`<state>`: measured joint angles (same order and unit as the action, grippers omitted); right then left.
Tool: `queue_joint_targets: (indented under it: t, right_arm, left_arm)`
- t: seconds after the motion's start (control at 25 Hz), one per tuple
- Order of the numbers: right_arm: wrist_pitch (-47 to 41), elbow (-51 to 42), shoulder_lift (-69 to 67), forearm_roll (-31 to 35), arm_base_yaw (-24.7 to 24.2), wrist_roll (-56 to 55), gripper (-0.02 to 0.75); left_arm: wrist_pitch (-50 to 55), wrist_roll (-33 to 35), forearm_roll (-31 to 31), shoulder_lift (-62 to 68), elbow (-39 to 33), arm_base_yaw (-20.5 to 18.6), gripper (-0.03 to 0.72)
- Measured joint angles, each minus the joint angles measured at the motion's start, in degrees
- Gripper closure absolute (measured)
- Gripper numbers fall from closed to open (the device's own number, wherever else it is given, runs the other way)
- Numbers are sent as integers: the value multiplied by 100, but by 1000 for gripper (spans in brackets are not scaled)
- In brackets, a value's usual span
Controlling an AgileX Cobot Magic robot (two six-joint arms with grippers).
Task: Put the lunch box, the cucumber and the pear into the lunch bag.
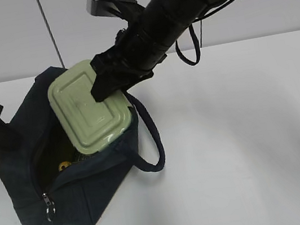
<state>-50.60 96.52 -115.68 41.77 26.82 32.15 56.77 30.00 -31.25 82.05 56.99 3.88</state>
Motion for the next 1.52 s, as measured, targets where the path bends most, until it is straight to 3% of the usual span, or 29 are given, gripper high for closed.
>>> queue_joint_targets:
  t: [0.48,0.72,0.8,0.96,1.16,1.52]
  right_arm:
    - [194,36,-360,-591,529,-269,374]
    - [-298,733,-396,-265,622,-59,185]
    - [-695,1167,-396,-264,598,-158,171]
    - [-1337,1930,-396,-975,541,-914,181]
    - [-1941,2009,-396,-2175,528,-1828,188]
    - [-2007,2009,-766,-2543,528,-2387,195]
  left_arm:
    - [8,0,-4,0,0,0,683]
    - [8,0,0,0,0,0,683]
    - [8,0,5,0,0,0,683]
    - [34,0,20,0,0,0,683]
    - [49,0,20,0,0,0,683]
    - [44,0,20,0,0,0,683]
